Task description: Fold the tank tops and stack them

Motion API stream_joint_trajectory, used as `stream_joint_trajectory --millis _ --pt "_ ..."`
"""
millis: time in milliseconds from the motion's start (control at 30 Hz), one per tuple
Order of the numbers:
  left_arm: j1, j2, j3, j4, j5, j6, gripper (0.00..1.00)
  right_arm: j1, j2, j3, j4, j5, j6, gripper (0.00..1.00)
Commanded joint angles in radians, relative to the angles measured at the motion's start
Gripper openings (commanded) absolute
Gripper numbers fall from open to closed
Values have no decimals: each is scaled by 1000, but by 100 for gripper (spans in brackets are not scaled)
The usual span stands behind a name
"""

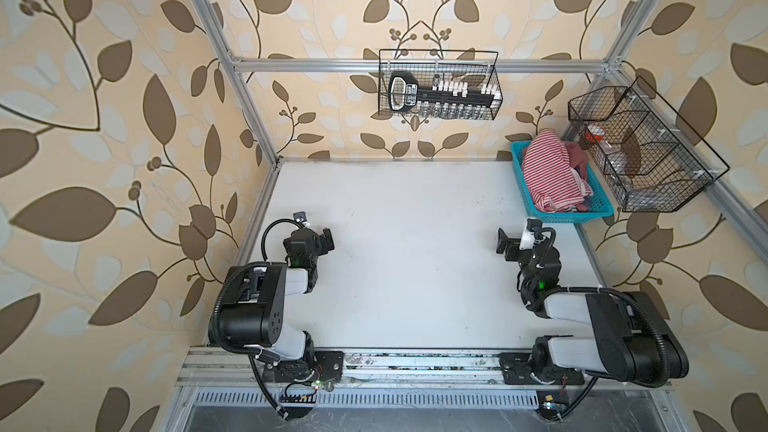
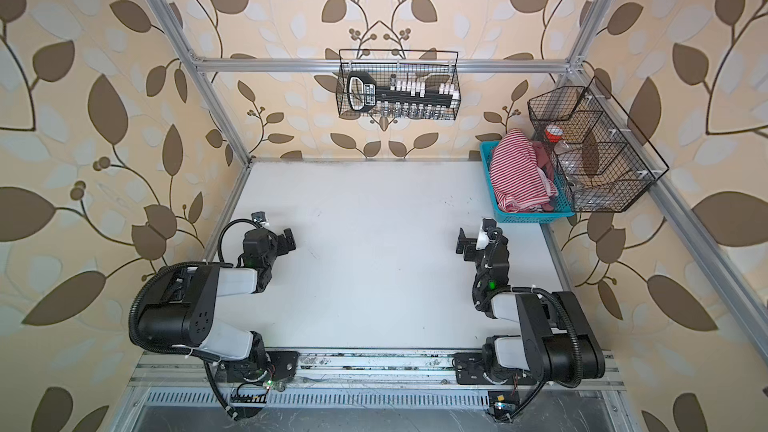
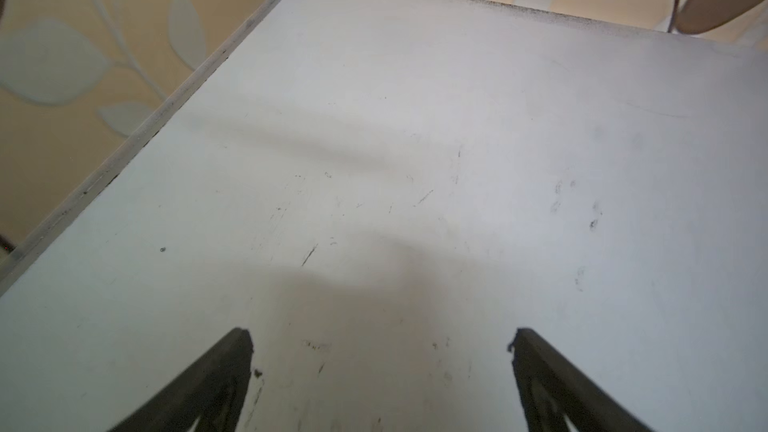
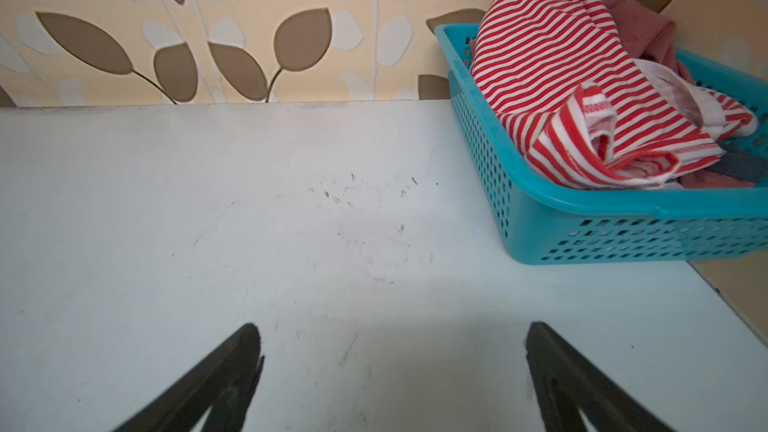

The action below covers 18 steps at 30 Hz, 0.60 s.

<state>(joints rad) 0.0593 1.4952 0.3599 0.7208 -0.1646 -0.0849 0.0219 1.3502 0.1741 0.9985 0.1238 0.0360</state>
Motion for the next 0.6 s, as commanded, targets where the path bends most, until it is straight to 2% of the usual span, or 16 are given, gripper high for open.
stream_joint_trajectory --millis 0,567 --pt "-2 -10 14 22 -3 -4 99 -1 -1 5 26 -8 -23 100" --pt "-5 -8 19 19 -10 -1 99 -5 1 5 26 -26 -27 100"
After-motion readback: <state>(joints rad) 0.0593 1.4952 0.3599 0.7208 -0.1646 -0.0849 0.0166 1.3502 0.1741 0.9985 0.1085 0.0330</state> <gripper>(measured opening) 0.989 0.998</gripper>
